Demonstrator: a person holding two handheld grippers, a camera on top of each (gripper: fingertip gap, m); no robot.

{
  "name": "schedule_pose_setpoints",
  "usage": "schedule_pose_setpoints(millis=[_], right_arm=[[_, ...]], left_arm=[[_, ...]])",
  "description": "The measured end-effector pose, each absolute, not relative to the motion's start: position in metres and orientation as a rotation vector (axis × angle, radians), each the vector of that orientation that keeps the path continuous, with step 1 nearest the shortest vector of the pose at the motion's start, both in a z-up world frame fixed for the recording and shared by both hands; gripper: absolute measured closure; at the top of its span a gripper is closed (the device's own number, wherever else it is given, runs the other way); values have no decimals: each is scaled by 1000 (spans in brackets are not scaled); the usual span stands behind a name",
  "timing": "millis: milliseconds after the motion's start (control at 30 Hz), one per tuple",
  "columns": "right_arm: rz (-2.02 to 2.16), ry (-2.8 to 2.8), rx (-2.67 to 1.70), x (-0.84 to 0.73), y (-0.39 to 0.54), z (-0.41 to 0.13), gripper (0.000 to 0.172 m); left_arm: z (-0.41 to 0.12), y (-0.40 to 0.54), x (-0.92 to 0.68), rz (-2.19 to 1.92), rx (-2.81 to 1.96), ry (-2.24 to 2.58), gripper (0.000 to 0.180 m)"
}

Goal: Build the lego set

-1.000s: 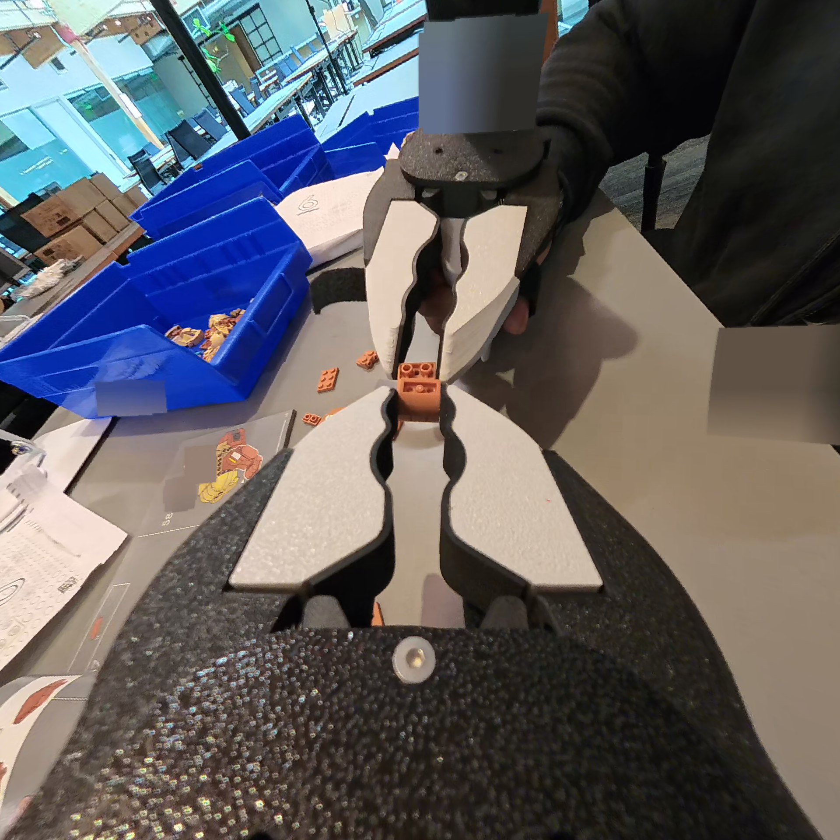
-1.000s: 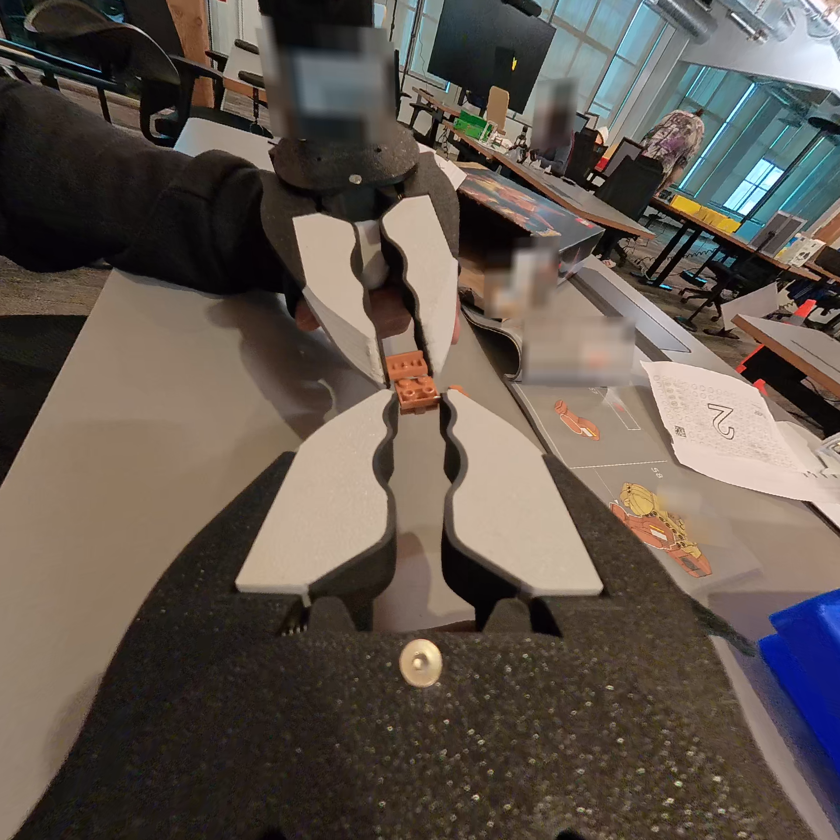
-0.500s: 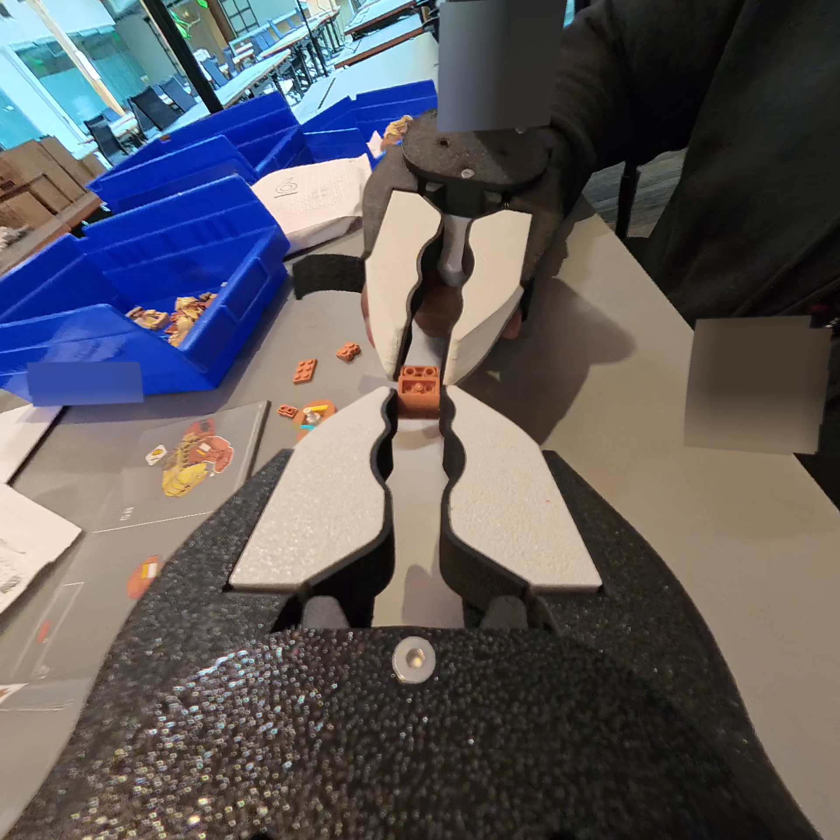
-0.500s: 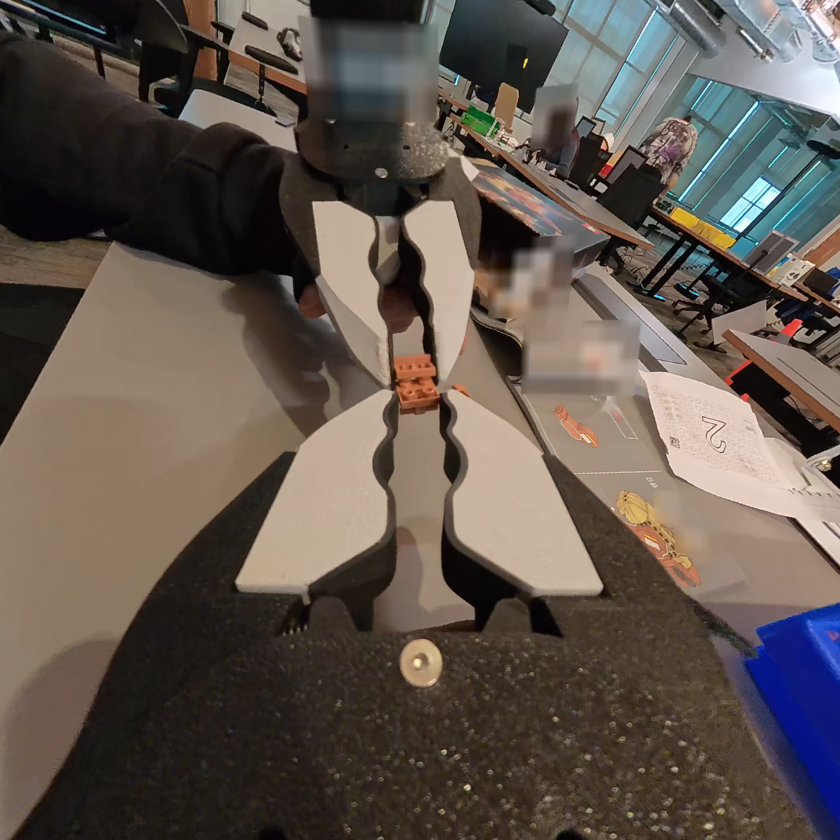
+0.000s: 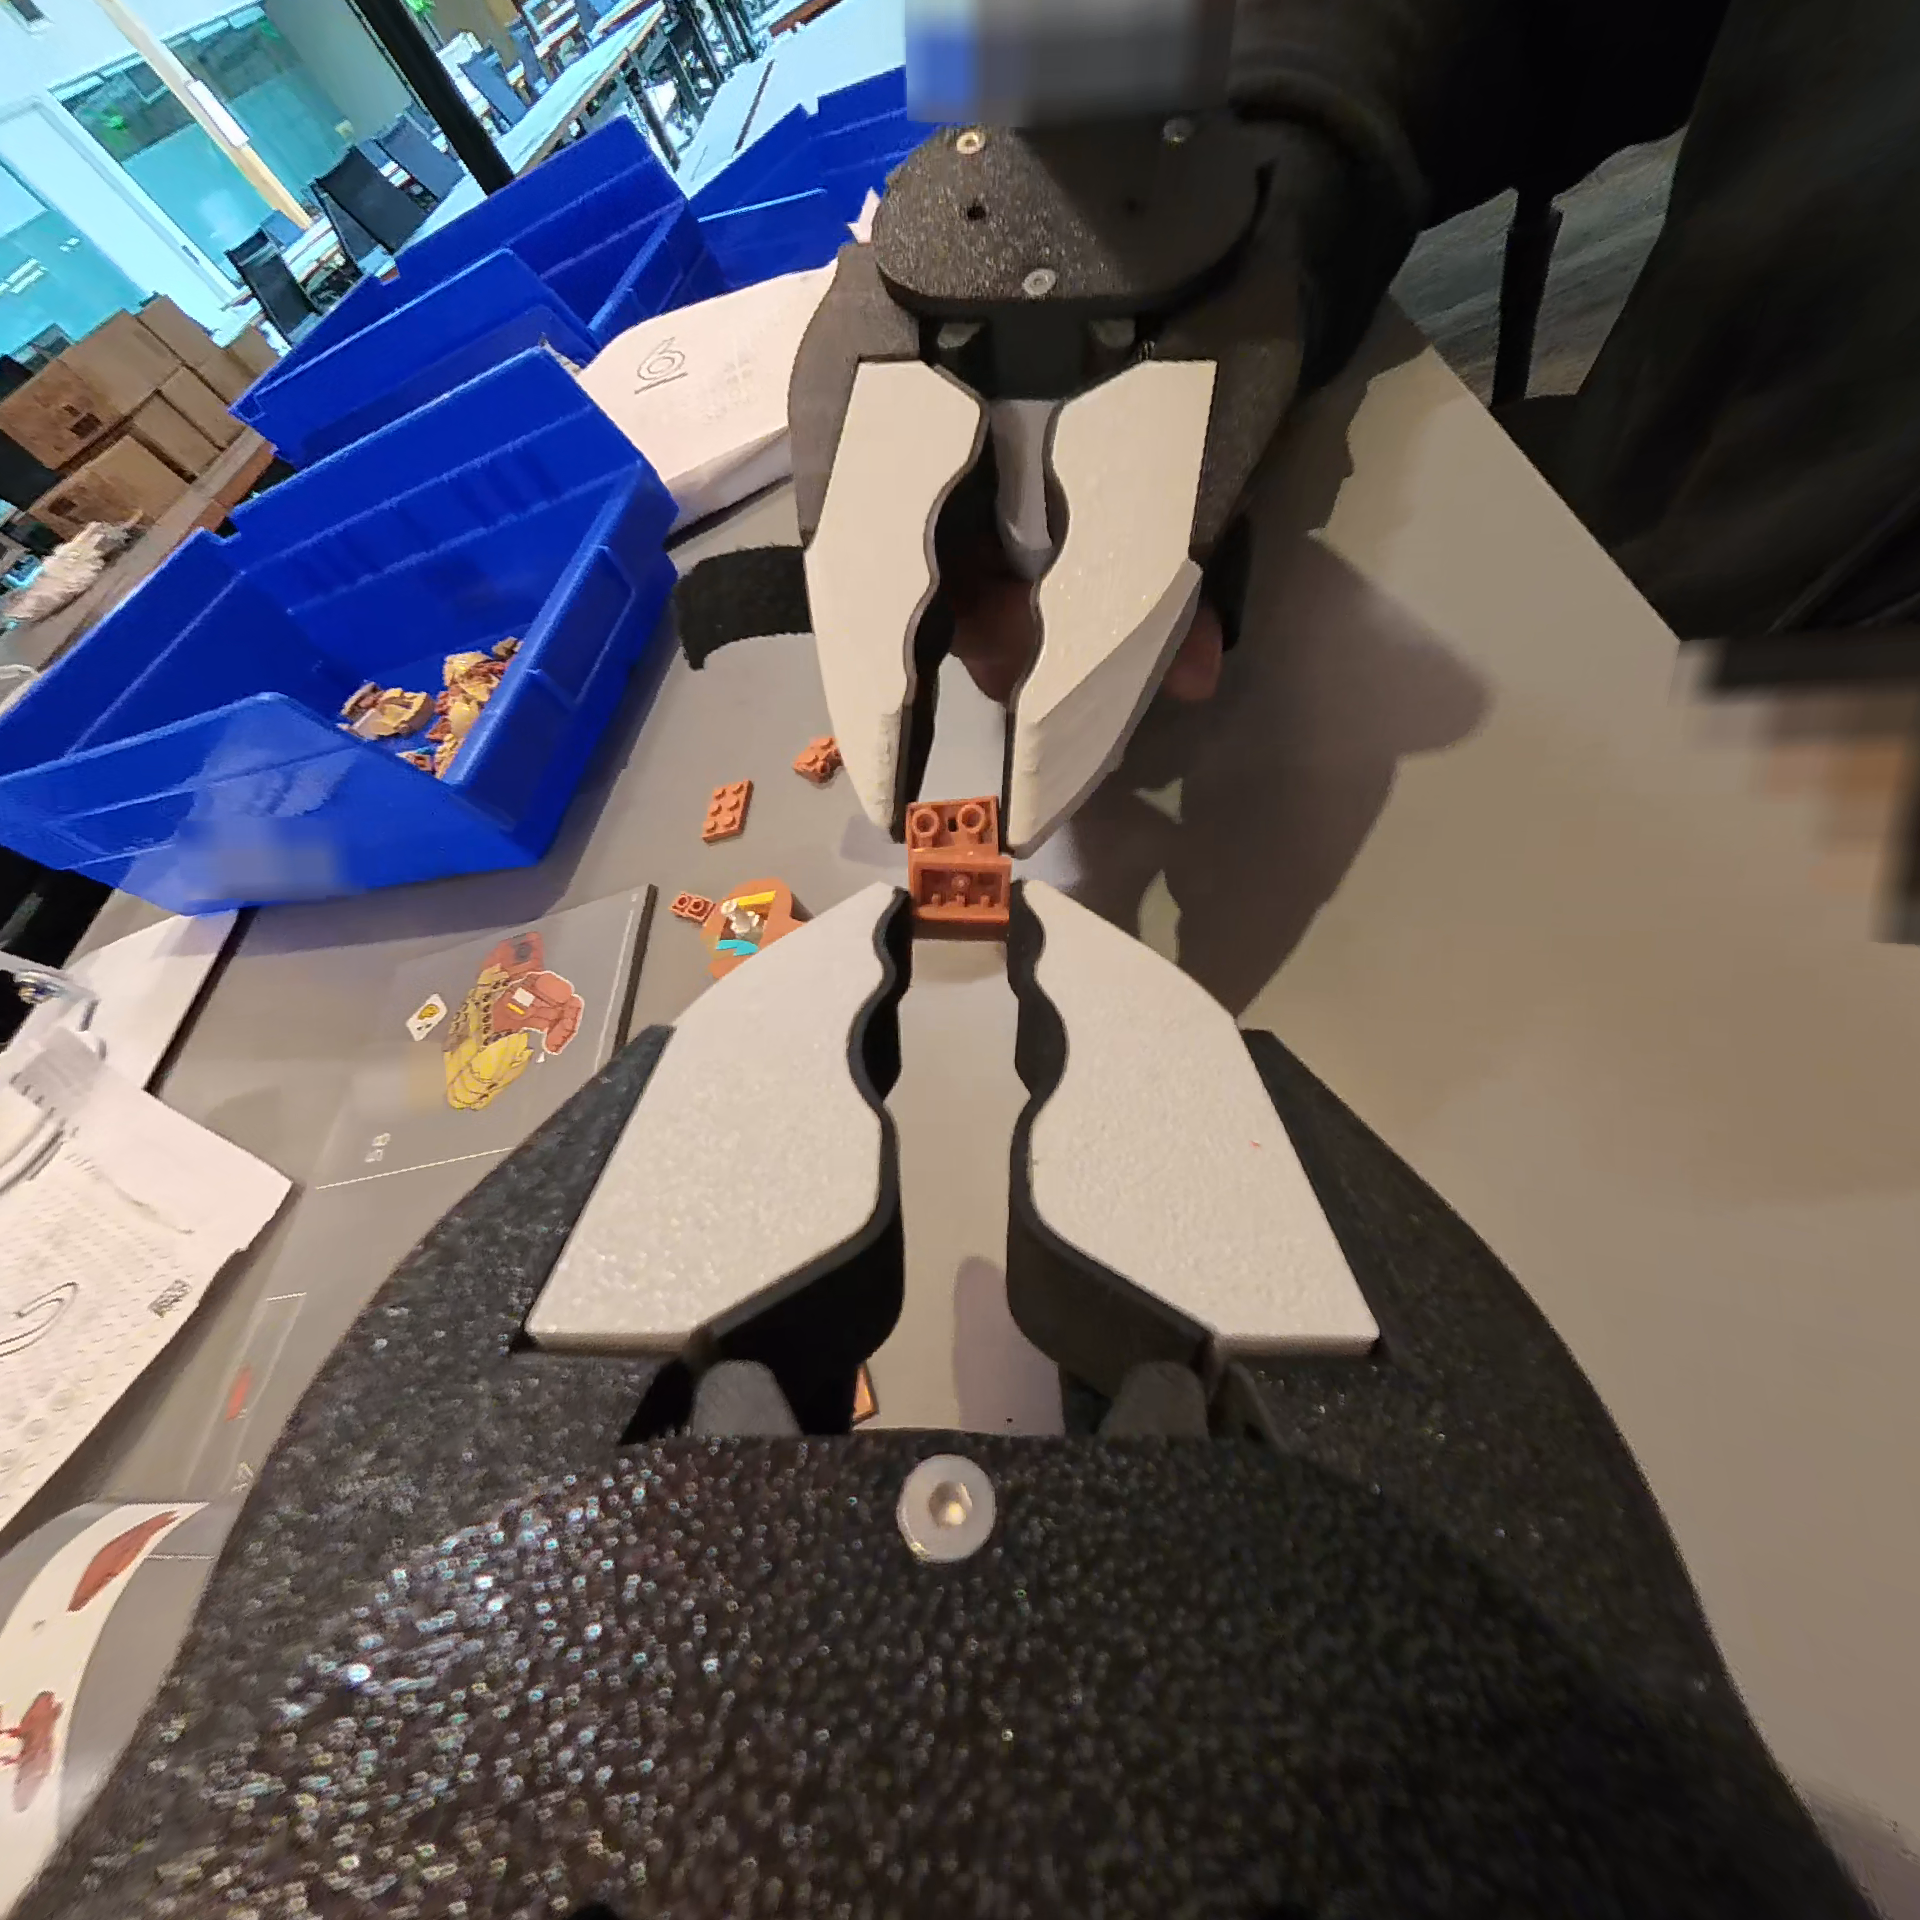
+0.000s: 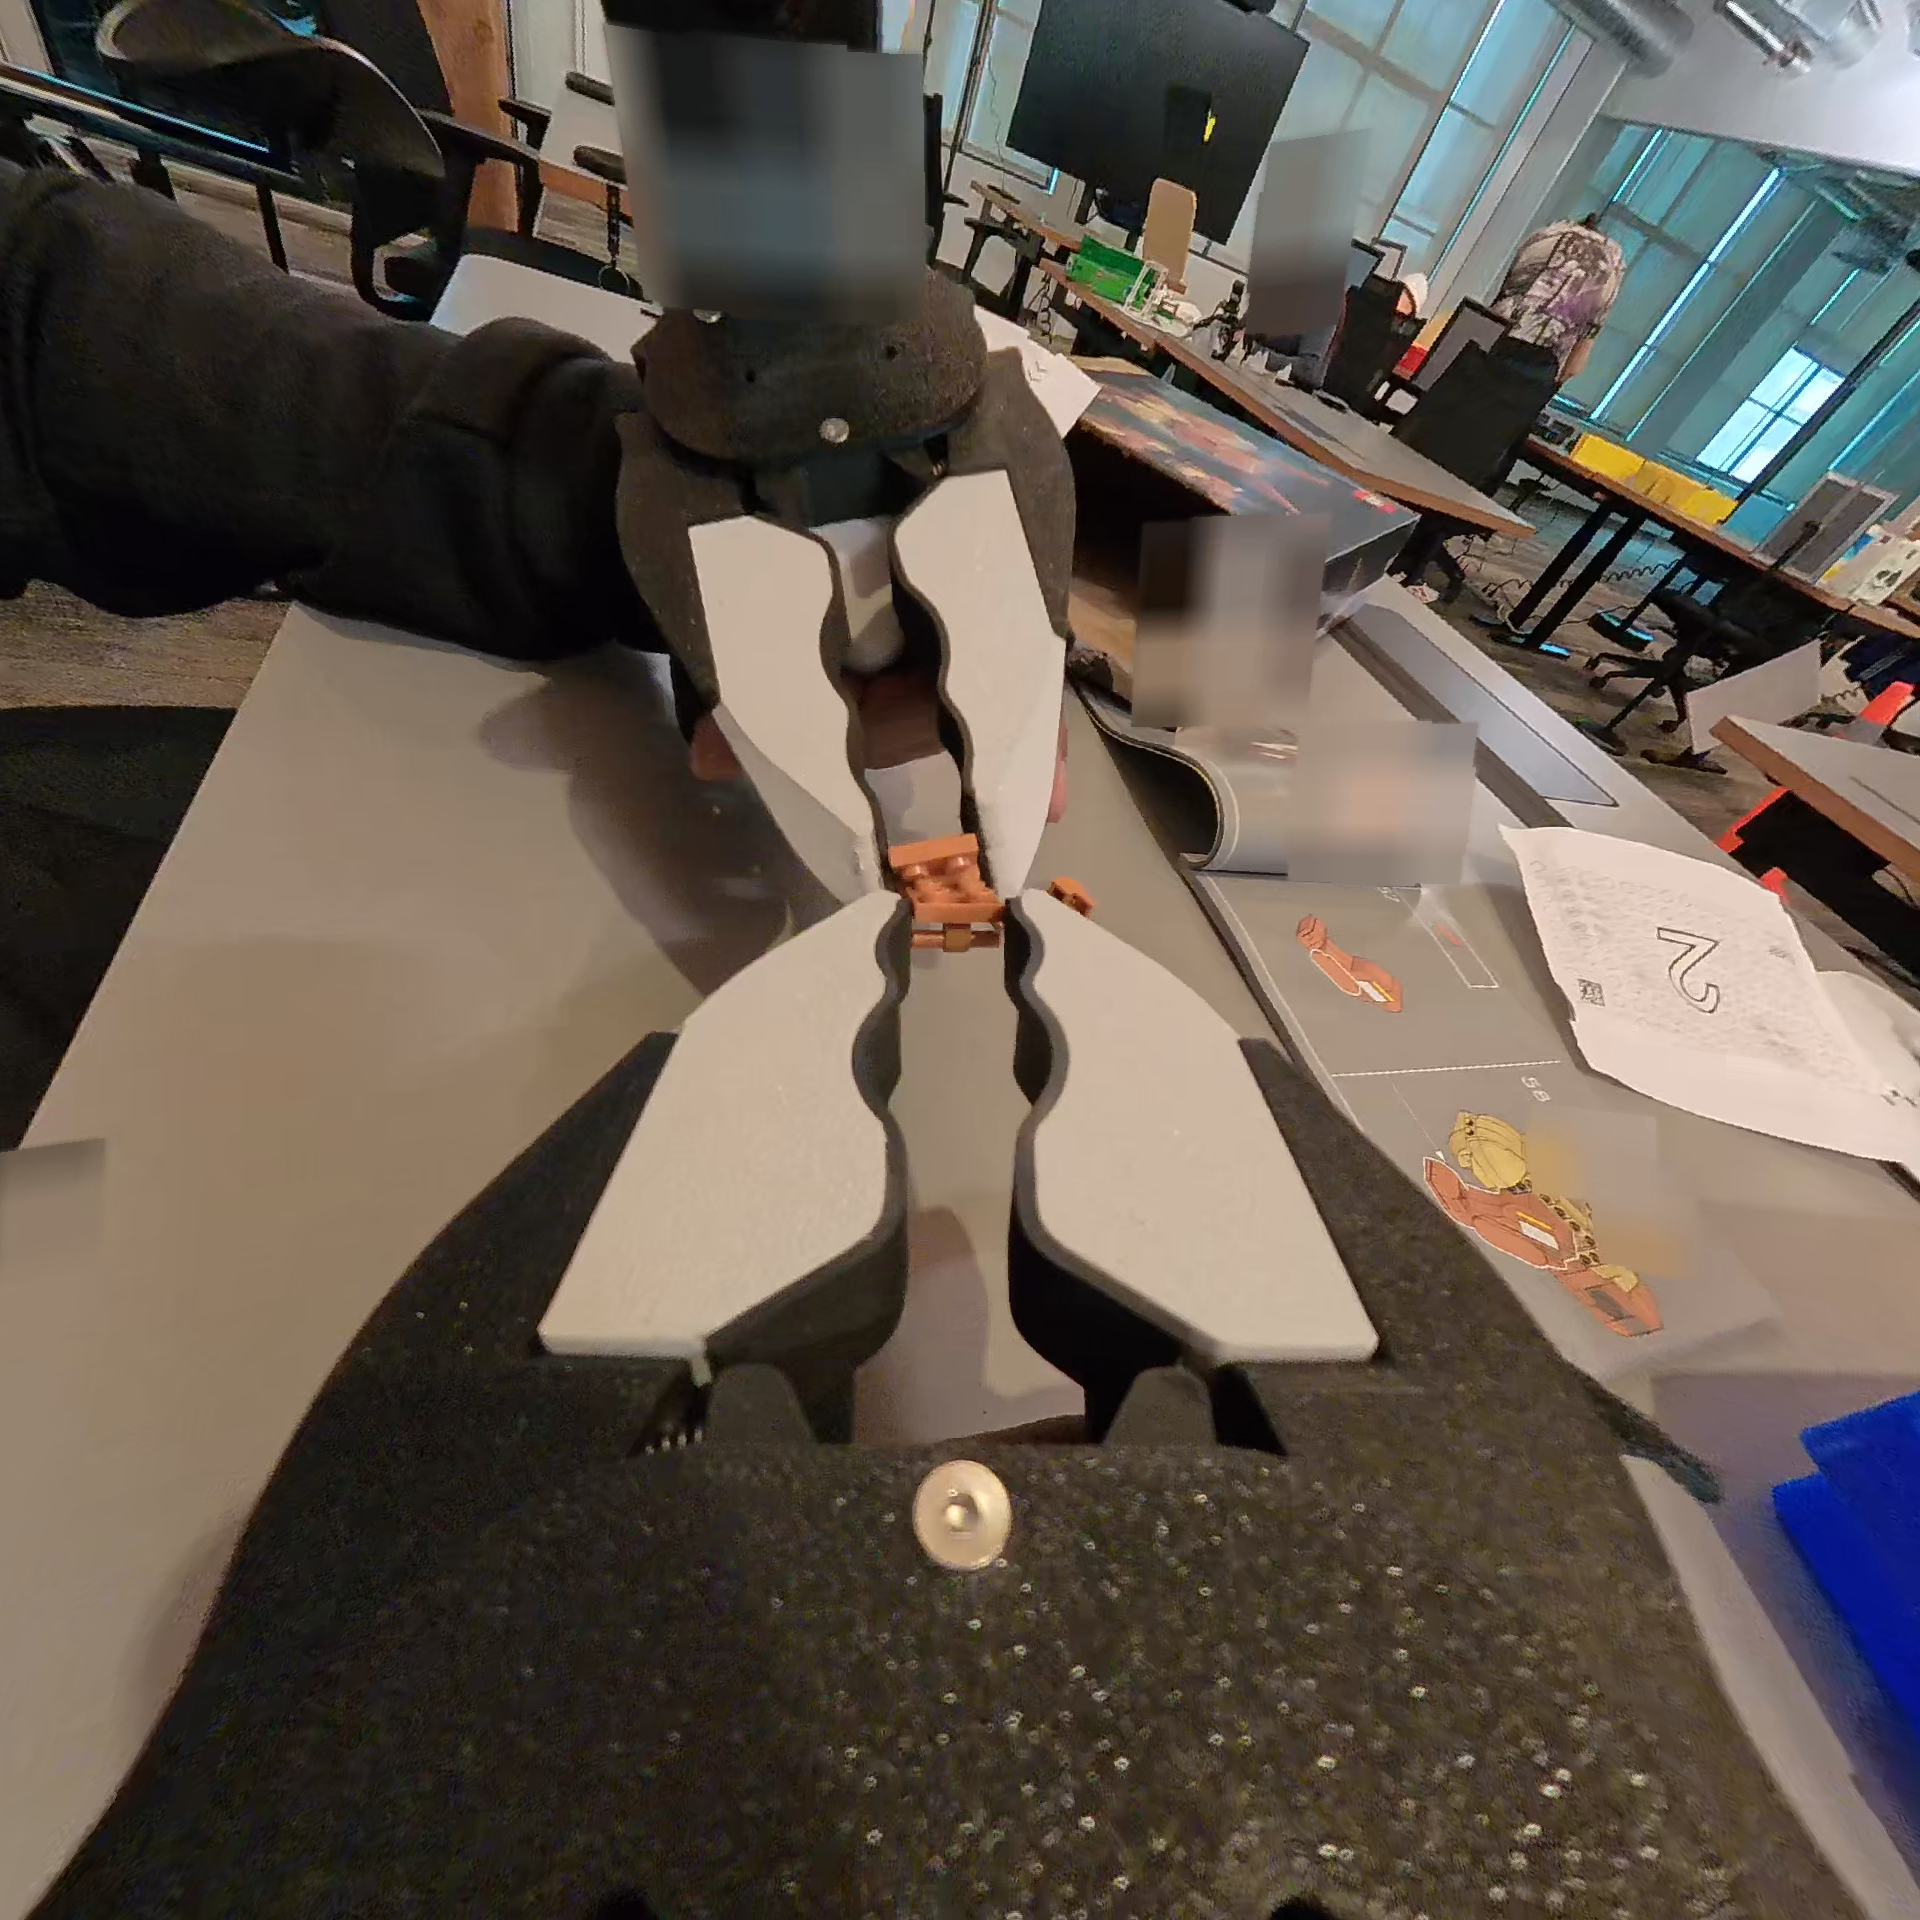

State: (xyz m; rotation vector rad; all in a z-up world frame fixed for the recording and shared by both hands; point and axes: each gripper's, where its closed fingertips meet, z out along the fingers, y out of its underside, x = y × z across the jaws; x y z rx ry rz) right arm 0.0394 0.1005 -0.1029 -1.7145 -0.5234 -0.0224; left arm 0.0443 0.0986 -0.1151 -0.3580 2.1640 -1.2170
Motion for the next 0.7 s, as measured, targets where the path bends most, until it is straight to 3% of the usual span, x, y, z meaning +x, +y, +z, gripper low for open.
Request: schedule_pose_setpoints(millis=[700], right_arm=[[-89, -737, -1704, 23, 95, -115, 156]], left_arm=[[-133, 91, 35, -1262, -349, 2291, 164]])
